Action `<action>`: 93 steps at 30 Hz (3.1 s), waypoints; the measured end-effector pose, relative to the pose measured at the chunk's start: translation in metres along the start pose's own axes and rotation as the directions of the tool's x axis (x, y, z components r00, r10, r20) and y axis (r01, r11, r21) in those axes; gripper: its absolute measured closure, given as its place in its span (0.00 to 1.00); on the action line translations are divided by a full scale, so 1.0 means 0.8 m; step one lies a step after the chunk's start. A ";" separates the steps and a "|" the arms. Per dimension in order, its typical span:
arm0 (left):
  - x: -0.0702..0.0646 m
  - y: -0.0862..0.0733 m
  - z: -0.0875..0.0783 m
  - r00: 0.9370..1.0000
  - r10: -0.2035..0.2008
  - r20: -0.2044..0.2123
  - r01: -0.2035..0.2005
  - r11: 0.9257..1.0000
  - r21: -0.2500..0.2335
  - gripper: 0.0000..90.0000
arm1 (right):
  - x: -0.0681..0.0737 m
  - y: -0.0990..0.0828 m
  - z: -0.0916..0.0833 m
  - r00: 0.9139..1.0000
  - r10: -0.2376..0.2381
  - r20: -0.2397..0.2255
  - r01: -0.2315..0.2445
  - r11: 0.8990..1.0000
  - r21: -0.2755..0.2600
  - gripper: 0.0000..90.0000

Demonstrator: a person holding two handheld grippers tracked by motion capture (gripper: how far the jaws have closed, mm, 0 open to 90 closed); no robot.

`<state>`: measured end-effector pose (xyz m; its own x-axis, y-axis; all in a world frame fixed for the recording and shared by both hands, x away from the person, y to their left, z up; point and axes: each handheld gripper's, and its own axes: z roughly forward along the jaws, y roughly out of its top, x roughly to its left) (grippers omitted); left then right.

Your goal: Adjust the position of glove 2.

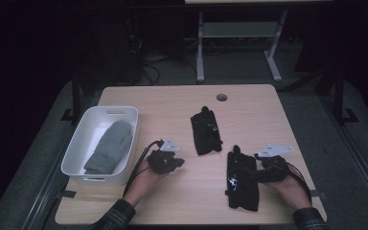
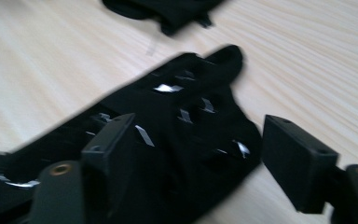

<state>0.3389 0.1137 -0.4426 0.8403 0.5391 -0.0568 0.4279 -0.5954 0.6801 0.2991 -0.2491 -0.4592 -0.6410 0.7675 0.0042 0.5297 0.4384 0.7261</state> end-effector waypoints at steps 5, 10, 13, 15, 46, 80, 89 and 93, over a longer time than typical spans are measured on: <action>0.010 0.035 0.022 1.000 0.007 0.010 -0.007 1.000 -0.029 0.99 | -0.022 -0.012 -0.010 0.998 0.049 0.038 -0.048 0.999 -0.023 0.26; 0.024 0.064 0.051 1.000 -0.006 0.007 0.006 0.998 -0.057 0.99 | -0.034 -0.020 -0.013 0.995 0.074 0.060 -0.073 0.997 -0.020 0.23; 0.030 0.075 0.069 1.000 -0.011 0.020 0.013 0.998 -0.060 0.99 | -0.037 -0.022 -0.014 0.995 0.076 0.067 -0.075 0.997 -0.017 0.22; 0.031 0.079 0.082 0.999 -0.020 0.026 0.021 0.998 -0.056 0.99 | -0.038 -0.022 -0.014 0.995 0.077 0.068 -0.076 0.997 -0.020 0.22; -0.037 0.009 0.040 0.969 0.069 0.239 -0.091 0.992 0.084 0.99 | -0.031 -0.019 -0.014 0.996 0.057 0.067 -0.056 0.998 -0.019 0.20; -0.005 -0.031 -0.015 0.988 -0.104 0.112 0.104 0.995 -0.001 0.49 | 0.012 -0.032 -0.028 0.994 -0.018 -0.103 0.030 0.993 0.111 1.00; -0.008 -0.030 -0.002 0.987 -0.106 0.121 0.104 0.994 0.023 0.49 | 0.031 -0.016 -0.008 0.988 -0.061 -0.141 0.078 0.990 0.116 1.00; -0.009 -0.028 0.004 0.986 -0.101 0.135 0.097 0.995 0.032 0.49 | 0.037 -0.009 -0.001 0.985 -0.076 -0.154 0.094 0.989 0.114 1.00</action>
<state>0.3241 0.1214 -0.4599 0.8303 0.5106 -0.2233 0.5178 -0.5588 0.6478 0.2757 -0.2298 -0.4637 -0.7575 0.6506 0.0549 0.5267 0.5592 0.6403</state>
